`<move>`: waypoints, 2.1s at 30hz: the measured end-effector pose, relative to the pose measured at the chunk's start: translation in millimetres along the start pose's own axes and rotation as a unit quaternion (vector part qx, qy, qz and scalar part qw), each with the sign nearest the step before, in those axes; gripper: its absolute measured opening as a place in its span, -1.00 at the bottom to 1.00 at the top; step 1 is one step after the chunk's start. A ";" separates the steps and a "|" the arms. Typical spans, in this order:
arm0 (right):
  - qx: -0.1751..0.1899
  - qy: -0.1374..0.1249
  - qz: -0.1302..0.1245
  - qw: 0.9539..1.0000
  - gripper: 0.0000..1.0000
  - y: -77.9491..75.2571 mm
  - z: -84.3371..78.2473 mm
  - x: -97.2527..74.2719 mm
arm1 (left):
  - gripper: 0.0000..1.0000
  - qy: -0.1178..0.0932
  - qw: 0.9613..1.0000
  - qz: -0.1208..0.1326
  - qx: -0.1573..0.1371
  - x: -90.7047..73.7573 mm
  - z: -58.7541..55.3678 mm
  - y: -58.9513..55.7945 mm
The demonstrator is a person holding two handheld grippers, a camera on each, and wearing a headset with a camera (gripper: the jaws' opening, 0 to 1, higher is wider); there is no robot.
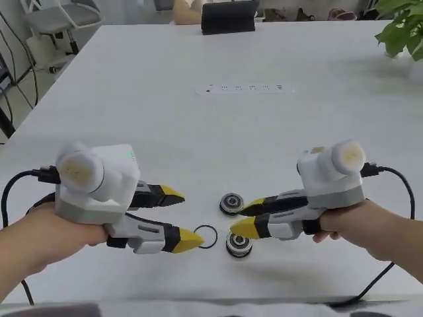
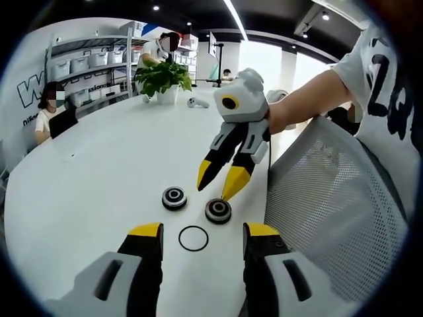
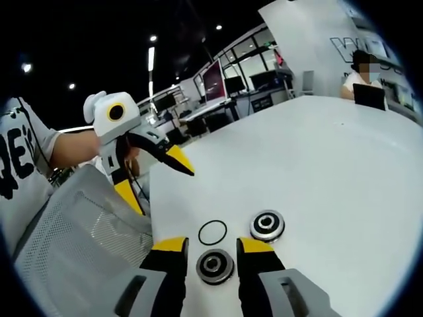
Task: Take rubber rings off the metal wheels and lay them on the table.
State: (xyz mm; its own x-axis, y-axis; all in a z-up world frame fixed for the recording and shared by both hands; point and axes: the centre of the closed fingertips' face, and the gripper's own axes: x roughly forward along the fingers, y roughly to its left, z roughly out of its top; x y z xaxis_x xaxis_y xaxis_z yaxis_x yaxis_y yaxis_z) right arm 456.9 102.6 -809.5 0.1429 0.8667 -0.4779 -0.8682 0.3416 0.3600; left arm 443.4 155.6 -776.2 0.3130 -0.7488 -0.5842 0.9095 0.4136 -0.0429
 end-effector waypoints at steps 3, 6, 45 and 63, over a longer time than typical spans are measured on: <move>0.005 -0.004 0.001 1.000 -0.43 -0.3 -0.4 -2.6 | -0.10 0.002 1.000 -0.004 0.002 3.1 1.1 0.2; 0.004 -0.004 0.000 1.000 -0.42 -0.3 -2.7 -4.7 | -0.11 0.003 1.000 -0.007 0.006 7.3 3.0 0.2; -0.072 0.068 0.005 0.995 -0.52 -4.1 -50.1 -2.7 | -0.26 0.048 0.997 -0.064 0.023 57.1 -12.2 -16.1; -0.088 0.071 0.003 0.994 -0.66 -4.3 -52.8 3.7 | -0.42 0.052 0.996 -0.078 0.011 76.8 -15.2 -24.5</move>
State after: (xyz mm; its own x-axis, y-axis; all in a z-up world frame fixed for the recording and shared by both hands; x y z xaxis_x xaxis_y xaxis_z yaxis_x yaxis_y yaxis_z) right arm 436.0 85.2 -855.0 0.0799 0.8044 -0.5887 -0.9403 0.2567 0.2232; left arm 441.0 95.9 -832.3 0.1384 -0.7455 -0.6520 0.9509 0.2840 -0.1228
